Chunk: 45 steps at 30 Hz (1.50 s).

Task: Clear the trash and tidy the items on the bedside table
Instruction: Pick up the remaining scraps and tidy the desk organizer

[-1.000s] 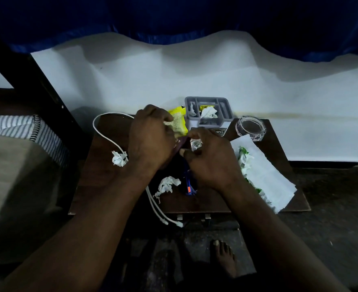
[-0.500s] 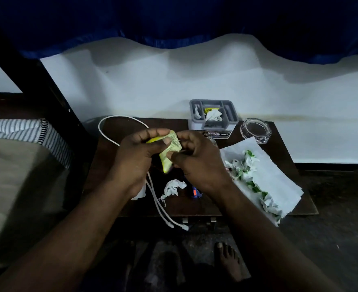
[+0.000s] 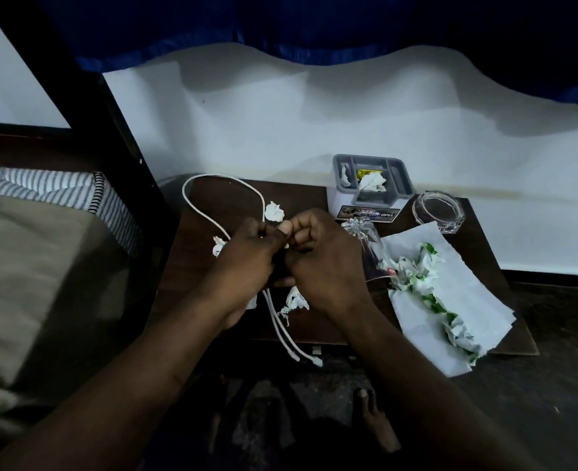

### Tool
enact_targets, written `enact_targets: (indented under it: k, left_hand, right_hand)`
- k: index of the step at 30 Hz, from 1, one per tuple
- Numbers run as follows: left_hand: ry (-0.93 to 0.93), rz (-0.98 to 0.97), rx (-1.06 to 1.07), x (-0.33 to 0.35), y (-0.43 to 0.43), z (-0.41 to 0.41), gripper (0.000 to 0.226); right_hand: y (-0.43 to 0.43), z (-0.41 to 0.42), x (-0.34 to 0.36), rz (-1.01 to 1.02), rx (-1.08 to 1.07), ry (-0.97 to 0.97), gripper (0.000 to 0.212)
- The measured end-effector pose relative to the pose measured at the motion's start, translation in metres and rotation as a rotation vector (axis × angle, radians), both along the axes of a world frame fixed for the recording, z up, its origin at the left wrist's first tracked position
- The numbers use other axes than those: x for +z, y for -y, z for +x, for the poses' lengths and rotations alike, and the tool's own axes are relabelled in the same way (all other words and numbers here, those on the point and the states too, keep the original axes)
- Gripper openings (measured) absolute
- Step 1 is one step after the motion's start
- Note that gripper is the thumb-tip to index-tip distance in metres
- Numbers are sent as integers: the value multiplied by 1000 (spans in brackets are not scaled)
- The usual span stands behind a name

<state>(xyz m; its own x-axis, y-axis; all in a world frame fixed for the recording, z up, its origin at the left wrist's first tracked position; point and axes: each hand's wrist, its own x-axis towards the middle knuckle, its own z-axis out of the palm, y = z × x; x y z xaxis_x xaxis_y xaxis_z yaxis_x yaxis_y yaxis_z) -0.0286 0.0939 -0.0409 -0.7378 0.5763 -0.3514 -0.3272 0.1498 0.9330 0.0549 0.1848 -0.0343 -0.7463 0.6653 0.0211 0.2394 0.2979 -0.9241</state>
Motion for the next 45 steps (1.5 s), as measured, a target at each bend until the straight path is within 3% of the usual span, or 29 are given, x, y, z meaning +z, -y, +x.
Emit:
enact_targets:
  k: [4, 6, 9, 14, 17, 25, 28, 33, 37, 45]
  left_hand:
    - [-342, -147, 77, -1, 5, -21, 17]
    - [-365, -166, 97, 0, 10, -32, 24]
    - [-393, -255, -41, 0, 18, -42, 31]
    - [-664, -561, -159, 0, 28, -58, 13]
    - [-688, -675, -190, 6, 35, -71, 45]
    - [-724, -713, -248, 4, 45, -78, 22]
    - [-732, -684, -287, 4, 47, -75, 23]
    - [-944, -774, -335, 1, 52, -71, 35]
    - [-902, -832, -397, -5, 51, -69, 45]
    - [-800, -918, -566, -22, 45, -69, 44]
  right_hand:
    - [-1, -5, 2, 16, 52, 5, 29]
    - [-4, -4, -1, 48, 51, 31, 24]
    - [-10, -1, -4, 113, 60, 92, 18]
    - [-16, 4, -2, 187, 81, 172, 10]
    - [-16, 3, -2, 217, 108, 199, 10]
    - [-16, 2, -11, 259, 173, 253, 11]
    - [-17, 1, -14, 283, 195, 267, 11]
    - [-16, 2, -18, 266, 224, 273, 10]
    - [-14, 3, -18, 315, 252, 277, 14]
    - [-16, 7, -16, 326, 258, 288, 16]
